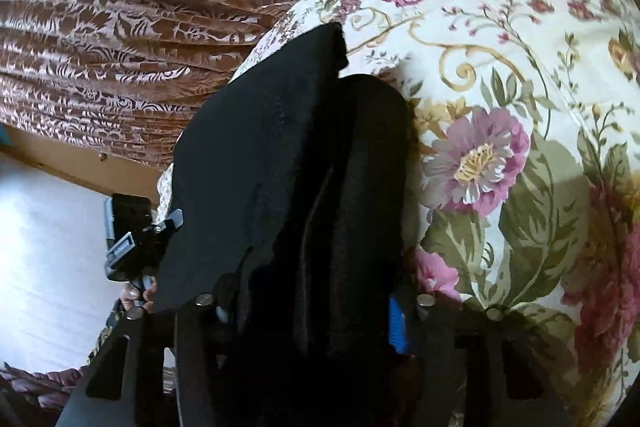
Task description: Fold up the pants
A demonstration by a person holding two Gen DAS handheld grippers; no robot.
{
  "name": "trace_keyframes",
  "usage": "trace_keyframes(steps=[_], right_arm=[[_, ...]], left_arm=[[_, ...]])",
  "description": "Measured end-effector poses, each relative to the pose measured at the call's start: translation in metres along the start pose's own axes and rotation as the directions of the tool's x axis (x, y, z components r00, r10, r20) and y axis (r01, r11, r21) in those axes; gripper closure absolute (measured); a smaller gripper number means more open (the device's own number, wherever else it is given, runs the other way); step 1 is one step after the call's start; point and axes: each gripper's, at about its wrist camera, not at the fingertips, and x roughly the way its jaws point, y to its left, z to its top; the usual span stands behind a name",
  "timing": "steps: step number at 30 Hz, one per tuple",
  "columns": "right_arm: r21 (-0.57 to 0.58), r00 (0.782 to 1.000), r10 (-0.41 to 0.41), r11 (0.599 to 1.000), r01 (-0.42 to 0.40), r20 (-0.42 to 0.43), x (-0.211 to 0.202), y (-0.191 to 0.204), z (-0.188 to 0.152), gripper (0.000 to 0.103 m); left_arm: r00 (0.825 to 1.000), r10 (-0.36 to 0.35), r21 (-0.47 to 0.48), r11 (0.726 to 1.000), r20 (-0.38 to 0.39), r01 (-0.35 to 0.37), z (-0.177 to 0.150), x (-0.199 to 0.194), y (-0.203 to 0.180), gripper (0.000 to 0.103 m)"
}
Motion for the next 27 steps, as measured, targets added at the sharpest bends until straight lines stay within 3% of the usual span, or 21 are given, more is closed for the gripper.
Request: trace_keyframes(steps=[7, 14, 27], right_arm=[[-0.072, 0.999, -0.034, 0.997, 0.037, 0.030, -0.013, 0.024, 0.003, 0.059], [-0.134, 0.999, -0.023, 0.991, 0.029, 0.049, -0.009, 0.047, 0.025, 0.059], [-0.214, 0.998, -0.045, 0.976, 0.051, 0.034, 0.058, 0.075, 0.132, 0.059]], left_arm=[[0.999, -0.003, 0.069, 0.998, 0.044, 0.000, 0.000, -0.017, -0.018, 0.068], [0.995, 0.028, 0.103, 0.994, 0.099, -0.038, 0.027, -0.036, -0.022, 0.068], [0.975, 0.176, 0.077, 0.979, 0.139, -0.188, 0.124, -0.021, 0.029, 0.067]])
